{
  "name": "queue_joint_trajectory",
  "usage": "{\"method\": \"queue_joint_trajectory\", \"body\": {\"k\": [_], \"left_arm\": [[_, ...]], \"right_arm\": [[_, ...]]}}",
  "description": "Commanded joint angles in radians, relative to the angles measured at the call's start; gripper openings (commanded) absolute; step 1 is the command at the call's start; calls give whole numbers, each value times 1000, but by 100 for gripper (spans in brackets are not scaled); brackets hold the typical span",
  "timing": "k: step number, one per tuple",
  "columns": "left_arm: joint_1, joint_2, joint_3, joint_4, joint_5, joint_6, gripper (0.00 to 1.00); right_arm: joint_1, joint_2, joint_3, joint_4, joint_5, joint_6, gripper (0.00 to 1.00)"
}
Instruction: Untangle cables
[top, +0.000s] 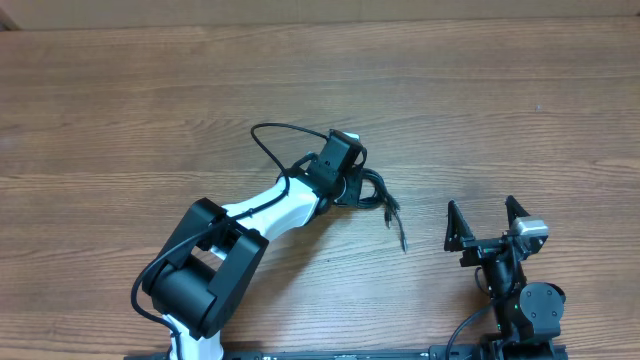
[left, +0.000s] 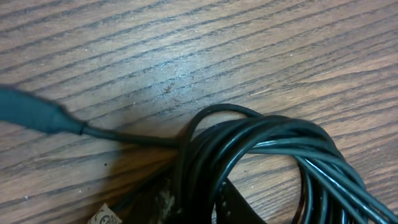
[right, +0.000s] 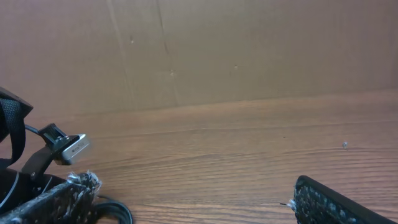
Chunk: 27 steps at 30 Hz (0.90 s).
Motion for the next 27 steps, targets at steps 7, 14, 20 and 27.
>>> {"method": "queue_joint_trajectory", "body": {"k": [7,14,20,27], "left_arm": [[-6,23,16,-2,27,-4,12],[-6,23,16,-4,31,-4,15],[-6,23,16,-4,34,-3,17],[-6,23,16,-4,34,-4,18]], "right_arm": [[-5,-8,-10,2,7,-4,100],[-5,-8,-10,2,7,-4,100],[-5,-8,-10,2,7,-4,100],[-5,-8,-10,2,7,-4,100]]}}
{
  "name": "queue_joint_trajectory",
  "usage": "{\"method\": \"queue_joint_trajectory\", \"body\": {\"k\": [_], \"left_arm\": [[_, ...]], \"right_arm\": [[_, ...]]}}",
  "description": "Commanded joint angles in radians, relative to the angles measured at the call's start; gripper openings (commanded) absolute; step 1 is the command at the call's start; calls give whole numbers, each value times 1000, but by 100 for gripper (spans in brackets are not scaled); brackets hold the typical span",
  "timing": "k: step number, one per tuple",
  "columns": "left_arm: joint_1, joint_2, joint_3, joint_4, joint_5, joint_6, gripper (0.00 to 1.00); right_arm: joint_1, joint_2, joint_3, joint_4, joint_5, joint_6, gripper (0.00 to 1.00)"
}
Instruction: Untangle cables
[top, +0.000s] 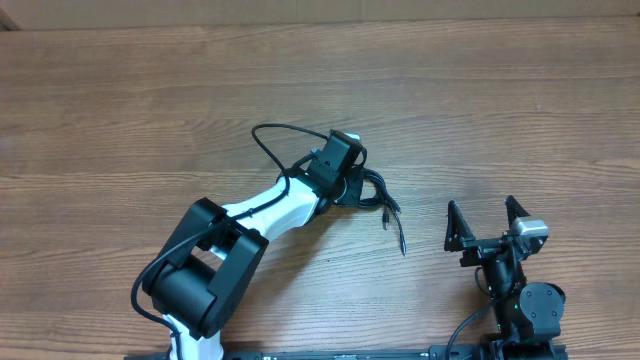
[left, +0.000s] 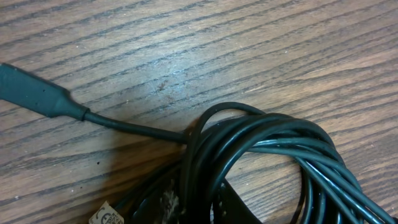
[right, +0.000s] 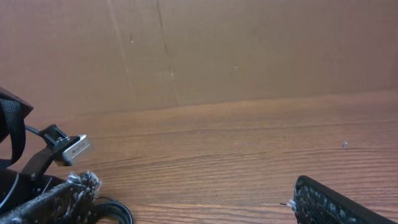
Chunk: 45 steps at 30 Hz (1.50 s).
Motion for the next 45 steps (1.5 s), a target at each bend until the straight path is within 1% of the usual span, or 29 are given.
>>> {"method": "queue_joint_trajectory", "body": {"k": [1,2,4,40,45], "left_arm": [[-5,23,16,-3,16,-3,17],[-5,23,16,-3,16,-3,14],[-5,23,16,-2,16,-3,4],[-5,23,16,2,16,-3,4],[-5,-14,16,-20,10,-3,4]], "right_arm": [[-5,-8,-10,2,7,-4,100],[-5,-8,-10,2,7,-4,100],[-5,-8,-10,2,7,-4,100],[-5,-8,-10,2,7,-4,100],[-5,-8,-10,2,7,-4,100]]}}
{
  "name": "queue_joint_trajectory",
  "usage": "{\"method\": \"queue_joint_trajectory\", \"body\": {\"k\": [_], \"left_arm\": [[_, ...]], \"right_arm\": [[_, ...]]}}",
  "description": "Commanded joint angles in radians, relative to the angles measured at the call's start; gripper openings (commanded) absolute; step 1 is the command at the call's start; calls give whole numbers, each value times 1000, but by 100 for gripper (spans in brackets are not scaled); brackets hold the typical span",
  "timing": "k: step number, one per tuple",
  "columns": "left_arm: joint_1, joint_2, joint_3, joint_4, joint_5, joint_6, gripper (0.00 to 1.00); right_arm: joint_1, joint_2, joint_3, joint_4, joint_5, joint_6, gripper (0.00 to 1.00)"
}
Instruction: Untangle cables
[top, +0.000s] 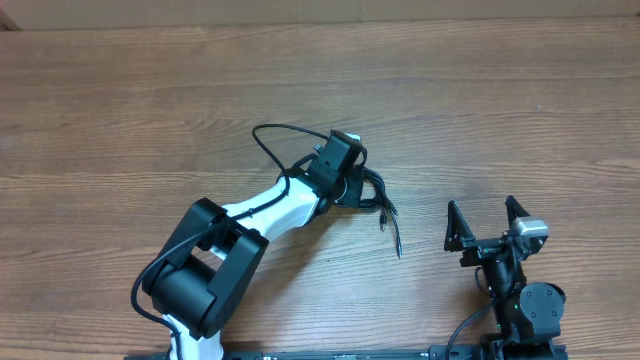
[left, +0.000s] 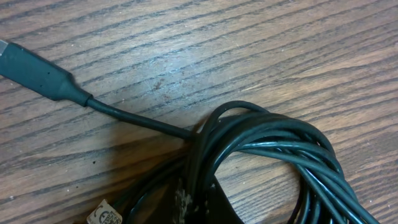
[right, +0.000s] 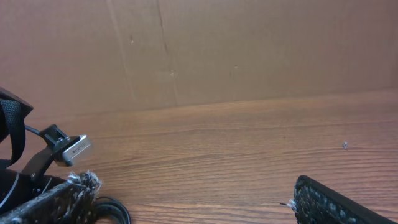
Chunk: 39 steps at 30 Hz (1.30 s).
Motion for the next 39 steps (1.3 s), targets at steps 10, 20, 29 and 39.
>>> {"method": "queue_joint_trajectory", "body": {"k": [10,20,29,39], "left_arm": [[-5,-201,16,-188,-24,6,4],[-1,-292,16,-361,-29,91,4],[-2,-292,16,-351,-29,90,4],[-2,-292,16,-308,-30,91,4]], "right_arm": [[-5,-8,-10,2,6,-4,100],[-5,-8,-10,18,6,-4,100],[-4,-8,-10,24,-73,3,100],[-5,-8,-10,29,-106,32,100]]}}
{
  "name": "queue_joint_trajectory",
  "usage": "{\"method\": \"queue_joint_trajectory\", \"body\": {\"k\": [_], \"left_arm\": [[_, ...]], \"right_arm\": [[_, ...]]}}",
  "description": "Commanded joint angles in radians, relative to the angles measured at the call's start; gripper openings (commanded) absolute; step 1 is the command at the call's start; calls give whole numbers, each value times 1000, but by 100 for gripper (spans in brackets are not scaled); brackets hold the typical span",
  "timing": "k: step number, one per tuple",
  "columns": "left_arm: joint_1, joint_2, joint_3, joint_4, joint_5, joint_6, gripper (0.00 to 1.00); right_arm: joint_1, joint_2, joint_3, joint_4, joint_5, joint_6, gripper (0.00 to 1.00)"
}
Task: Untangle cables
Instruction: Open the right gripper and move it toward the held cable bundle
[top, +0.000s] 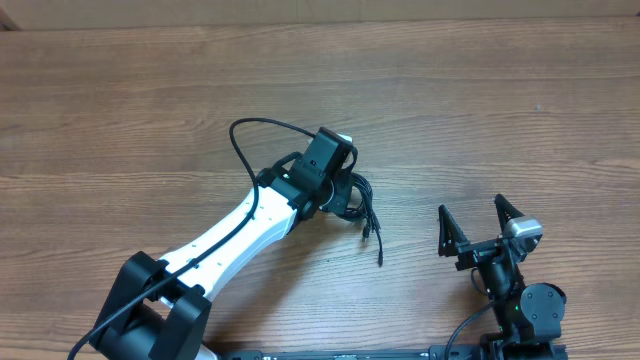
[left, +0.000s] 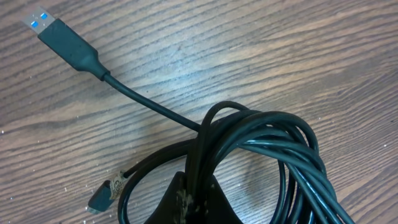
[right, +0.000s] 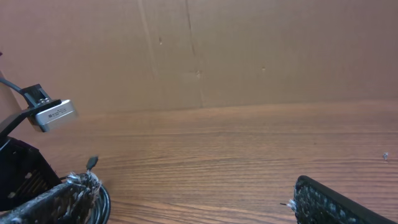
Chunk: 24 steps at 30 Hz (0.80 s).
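A bundle of dark cables (left: 267, 143) lies coiled on the wooden table (top: 480, 110). My left gripper (left: 196, 190) is shut on several of its strands where they cross. A USB plug with a blue tip (left: 59, 31) sticks out at the upper left, and a small connector (left: 102, 198) lies beside the fingers. In the overhead view the left gripper (top: 336, 193) sits on the bundle (top: 360, 205), and a loose tail (top: 381, 250) runs toward the front. My right gripper (top: 478, 222) stands open to the right of it, holding nothing.
The left arm's own black wire (top: 250, 135) loops out behind its wrist. A brown cardboard wall (right: 249, 50) closes the far side of the table. In the right wrist view the left wrist camera (right: 53, 114) shows at the left edge.
The left gripper, still shut on the bundle, has moved left with it, and the tail has followed. The USB plug now shows in full. The right gripper has turned slightly left.
At the three earlier moments the left gripper was shut on the coiled bundle near the table's middle, with the plug sliding a little further into view each time. The right gripper stood open and still. Now the bundle sits further left.
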Motion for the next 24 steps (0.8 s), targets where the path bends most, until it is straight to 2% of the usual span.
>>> {"method": "queue_joint_trajectory", "body": {"k": [1,11,24], "left_arm": [[-2,-19,13,12,-6,19,4],[-2,-19,13,17,-6,18,4],[-2,-19,13,14,-6,26,4]], "right_arm": [[-5,-8,-10,6,5,24,100],[-5,56,58,-68,32,89,100],[-5,370,288,-177,13,91,100]]}}
